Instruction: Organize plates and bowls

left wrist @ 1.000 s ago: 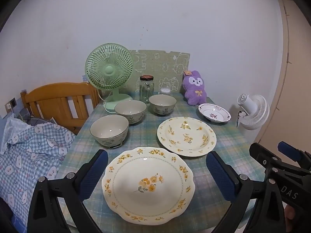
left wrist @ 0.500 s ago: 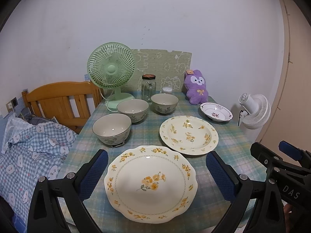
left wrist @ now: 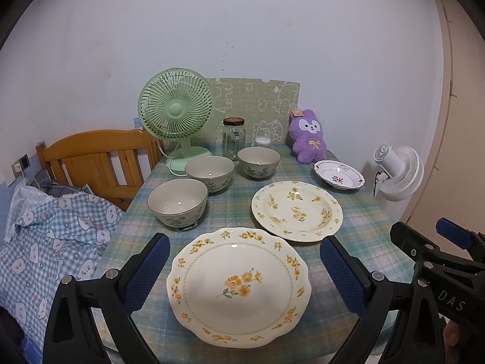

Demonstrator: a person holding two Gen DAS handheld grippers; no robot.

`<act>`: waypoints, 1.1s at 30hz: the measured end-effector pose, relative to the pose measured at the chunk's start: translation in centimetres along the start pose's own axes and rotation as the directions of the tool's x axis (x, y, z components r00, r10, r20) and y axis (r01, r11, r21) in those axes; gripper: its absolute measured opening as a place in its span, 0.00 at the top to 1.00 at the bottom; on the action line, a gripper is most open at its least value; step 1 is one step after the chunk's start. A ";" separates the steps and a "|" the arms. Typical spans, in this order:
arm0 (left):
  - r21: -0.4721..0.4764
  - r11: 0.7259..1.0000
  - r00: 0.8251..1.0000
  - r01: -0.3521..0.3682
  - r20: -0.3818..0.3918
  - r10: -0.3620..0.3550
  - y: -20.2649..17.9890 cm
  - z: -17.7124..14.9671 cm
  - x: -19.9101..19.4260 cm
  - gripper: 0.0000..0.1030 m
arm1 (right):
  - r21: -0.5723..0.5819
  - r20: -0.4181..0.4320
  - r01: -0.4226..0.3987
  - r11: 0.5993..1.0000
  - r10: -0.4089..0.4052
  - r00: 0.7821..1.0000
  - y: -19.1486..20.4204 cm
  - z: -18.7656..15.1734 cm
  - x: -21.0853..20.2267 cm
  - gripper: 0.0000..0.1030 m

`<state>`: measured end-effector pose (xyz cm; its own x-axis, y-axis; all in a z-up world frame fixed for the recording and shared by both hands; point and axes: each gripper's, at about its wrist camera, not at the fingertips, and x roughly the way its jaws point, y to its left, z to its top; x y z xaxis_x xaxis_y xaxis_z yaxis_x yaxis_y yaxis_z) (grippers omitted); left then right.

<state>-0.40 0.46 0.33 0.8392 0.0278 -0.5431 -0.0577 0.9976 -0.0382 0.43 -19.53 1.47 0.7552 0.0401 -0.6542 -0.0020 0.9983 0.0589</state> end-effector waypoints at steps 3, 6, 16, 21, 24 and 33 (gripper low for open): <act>0.003 1.000 1.000 0.002 0.003 -0.002 0.0 0.1 0.0 0.03 | -0.001 0.000 0.001 1.000 -0.001 1.000 0.0 0.0 0.0 0.11; 0.008 1.000 1.000 0.006 0.009 -0.006 0.1 0.2 -0.2 0.03 | -0.001 0.000 0.000 1.000 0.000 1.000 0.0 0.0 0.0 0.11; 0.016 1.000 1.000 0.004 0.017 -0.005 0.0 0.3 -0.1 0.03 | -0.003 0.004 0.004 1.000 -0.004 1.000 0.2 0.1 -0.1 0.11; 0.017 1.000 1.000 0.002 0.018 -0.003 0.1 0.3 -0.1 0.03 | -0.004 0.004 0.001 1.000 -0.001 1.000 0.1 0.0 -0.1 0.11; 0.016 1.000 1.000 0.004 0.019 -0.004 0.1 0.3 -0.1 0.03 | -0.004 0.004 0.001 1.000 -0.001 1.000 0.1 0.0 -0.1 0.11; 0.022 1.000 1.000 -0.001 0.030 0.000 0.2 0.3 -0.2 0.03 | -0.004 0.005 0.002 1.000 -0.002 1.000 0.1 0.0 0.0 0.11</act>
<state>-0.45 0.72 0.64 0.8551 0.0297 -0.5175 -0.0466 0.9987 -0.0197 0.40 -19.41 1.50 0.7588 0.0382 -0.6502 -0.0031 0.9985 0.0550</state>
